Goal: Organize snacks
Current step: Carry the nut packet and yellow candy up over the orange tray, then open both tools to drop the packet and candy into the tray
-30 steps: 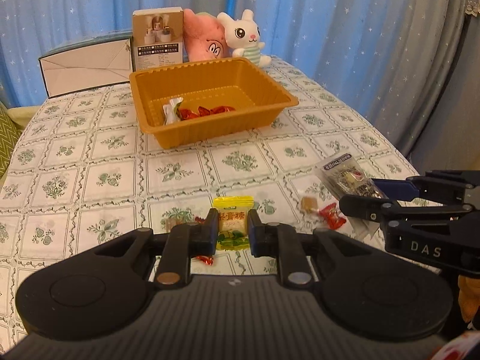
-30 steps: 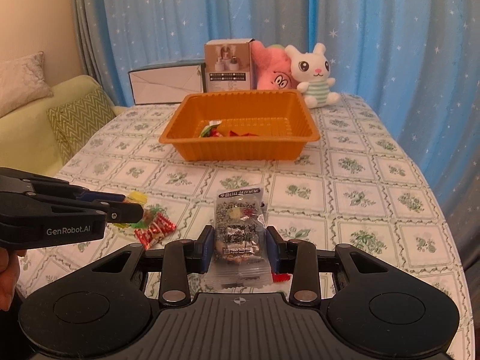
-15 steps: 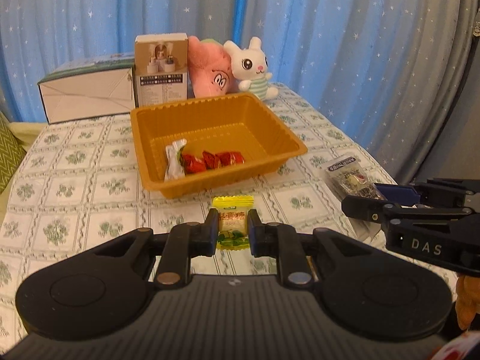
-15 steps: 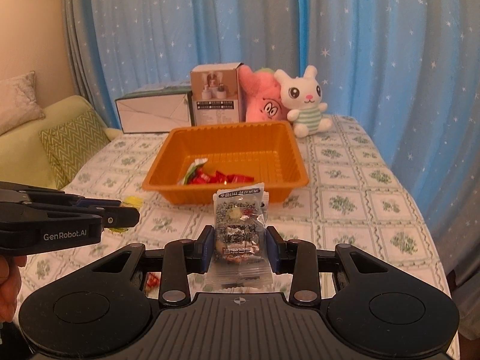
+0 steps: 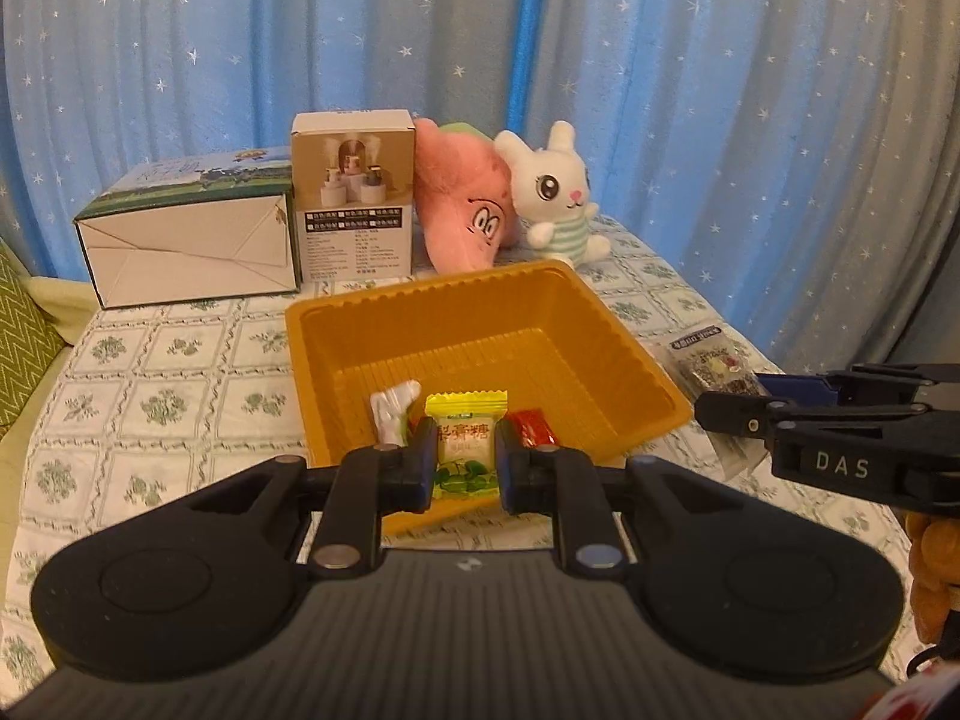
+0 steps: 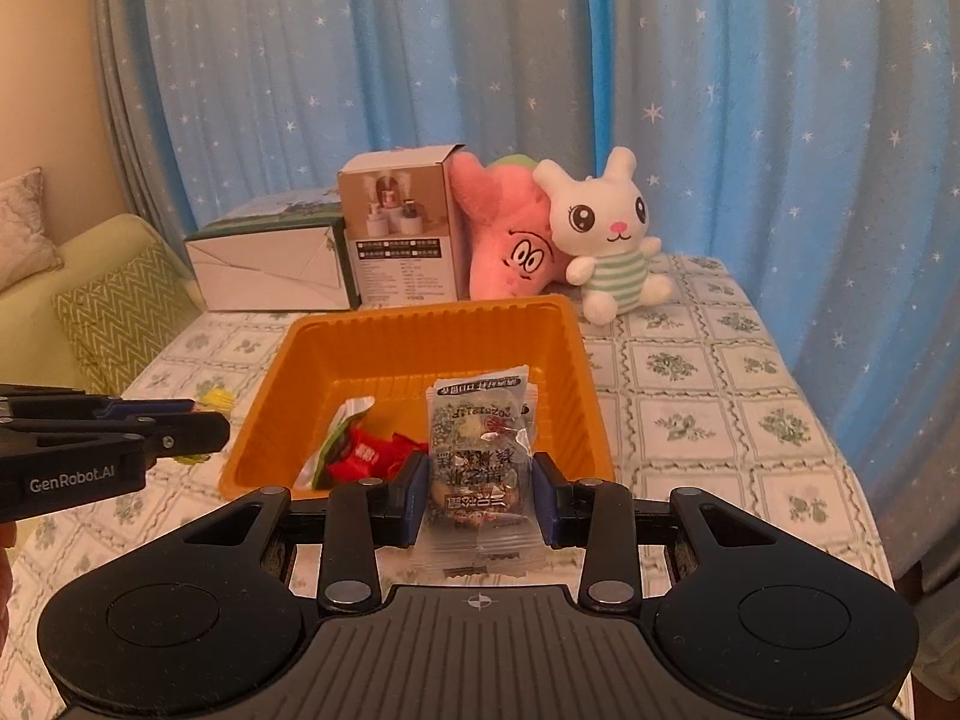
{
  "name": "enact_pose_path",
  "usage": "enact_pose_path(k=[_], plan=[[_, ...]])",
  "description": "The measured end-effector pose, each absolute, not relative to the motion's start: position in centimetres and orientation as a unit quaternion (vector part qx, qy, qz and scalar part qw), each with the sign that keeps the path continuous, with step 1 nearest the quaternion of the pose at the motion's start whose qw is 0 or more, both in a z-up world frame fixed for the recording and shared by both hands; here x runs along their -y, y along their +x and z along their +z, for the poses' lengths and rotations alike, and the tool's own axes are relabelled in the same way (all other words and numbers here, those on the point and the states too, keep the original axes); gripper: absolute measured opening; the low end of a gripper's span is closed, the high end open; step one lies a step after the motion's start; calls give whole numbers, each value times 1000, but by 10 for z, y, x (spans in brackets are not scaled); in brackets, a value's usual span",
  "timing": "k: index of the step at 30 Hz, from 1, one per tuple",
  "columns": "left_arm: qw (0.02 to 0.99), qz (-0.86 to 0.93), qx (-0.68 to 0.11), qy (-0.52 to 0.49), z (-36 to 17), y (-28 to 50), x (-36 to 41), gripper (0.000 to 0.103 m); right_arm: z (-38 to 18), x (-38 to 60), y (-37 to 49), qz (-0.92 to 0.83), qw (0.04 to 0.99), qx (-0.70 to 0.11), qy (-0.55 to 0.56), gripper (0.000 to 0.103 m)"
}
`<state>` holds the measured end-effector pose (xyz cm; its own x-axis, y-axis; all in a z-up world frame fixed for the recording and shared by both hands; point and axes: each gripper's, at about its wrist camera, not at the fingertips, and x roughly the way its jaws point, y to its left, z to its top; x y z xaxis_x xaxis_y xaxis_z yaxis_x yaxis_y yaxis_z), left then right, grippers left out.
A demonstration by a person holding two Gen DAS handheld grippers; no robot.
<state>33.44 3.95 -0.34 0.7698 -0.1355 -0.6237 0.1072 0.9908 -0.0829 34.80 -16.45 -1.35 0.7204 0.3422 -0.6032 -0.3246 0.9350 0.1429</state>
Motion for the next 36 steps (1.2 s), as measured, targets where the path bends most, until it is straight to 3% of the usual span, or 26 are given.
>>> enact_pose_path(k=[17, 31, 36], plan=[[933, -59, -355, -23, -28, 412, -53, 18, -41, 143, 435, 174, 913, -368, 23, 37], [928, -49, -367, -30, -48, 431, -59, 18, -59, 136, 460, 167, 908, -383, 19, 37], [924, -49, -377, -32, -52, 435, -59, 25, -60, 132, 462, 169, 908, -384, 17, 37]])
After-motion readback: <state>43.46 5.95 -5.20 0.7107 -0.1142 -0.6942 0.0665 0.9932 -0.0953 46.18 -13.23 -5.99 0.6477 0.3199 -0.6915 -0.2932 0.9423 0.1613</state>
